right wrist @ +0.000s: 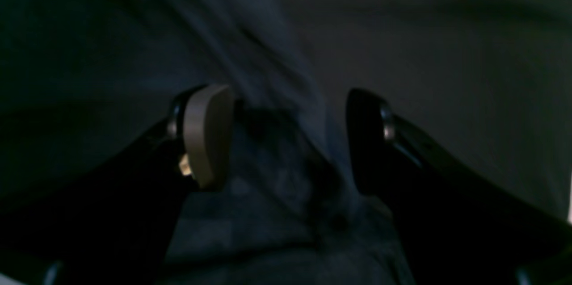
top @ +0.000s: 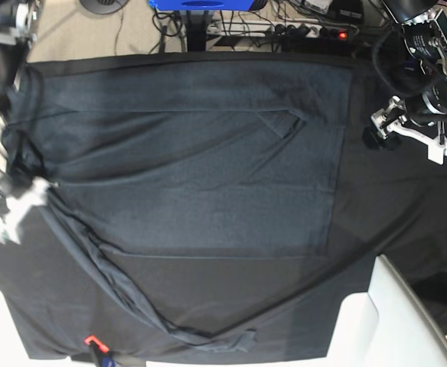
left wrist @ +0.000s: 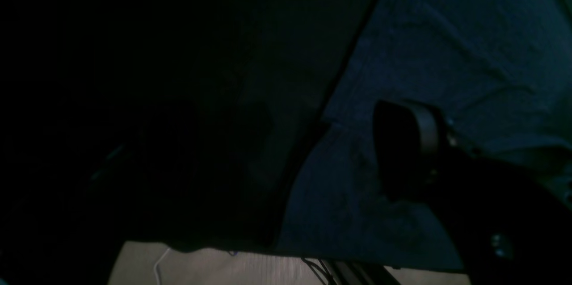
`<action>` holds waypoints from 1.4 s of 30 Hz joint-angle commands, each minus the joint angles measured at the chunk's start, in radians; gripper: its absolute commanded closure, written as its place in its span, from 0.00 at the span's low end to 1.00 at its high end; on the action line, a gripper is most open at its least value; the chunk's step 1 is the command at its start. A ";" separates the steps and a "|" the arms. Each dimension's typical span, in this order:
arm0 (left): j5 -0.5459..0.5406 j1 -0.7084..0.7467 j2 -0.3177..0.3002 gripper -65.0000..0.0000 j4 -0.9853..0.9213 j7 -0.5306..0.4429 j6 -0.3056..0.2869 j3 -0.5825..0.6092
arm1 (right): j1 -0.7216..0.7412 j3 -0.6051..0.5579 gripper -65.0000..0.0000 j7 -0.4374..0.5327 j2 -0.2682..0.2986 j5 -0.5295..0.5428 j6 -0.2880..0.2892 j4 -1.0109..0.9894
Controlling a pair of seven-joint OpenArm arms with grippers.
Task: Fold the T-shirt properly
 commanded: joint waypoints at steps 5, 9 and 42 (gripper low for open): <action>-0.016 0.003 -0.016 0.09 0.020 -0.016 -0.003 -0.006 | 0.109 -0.020 0.42 0.082 0.008 -0.114 -0.002 -0.142; -0.013 0.005 -0.018 0.09 0.014 -0.016 -0.004 -0.007 | 0.149 -0.017 0.42 0.157 0.010 -0.174 -0.002 -0.265; -0.013 -0.005 -0.015 0.09 0.014 -0.016 -0.004 -0.006 | 0.196 -0.017 0.50 0.203 0.019 -0.177 -0.003 -0.312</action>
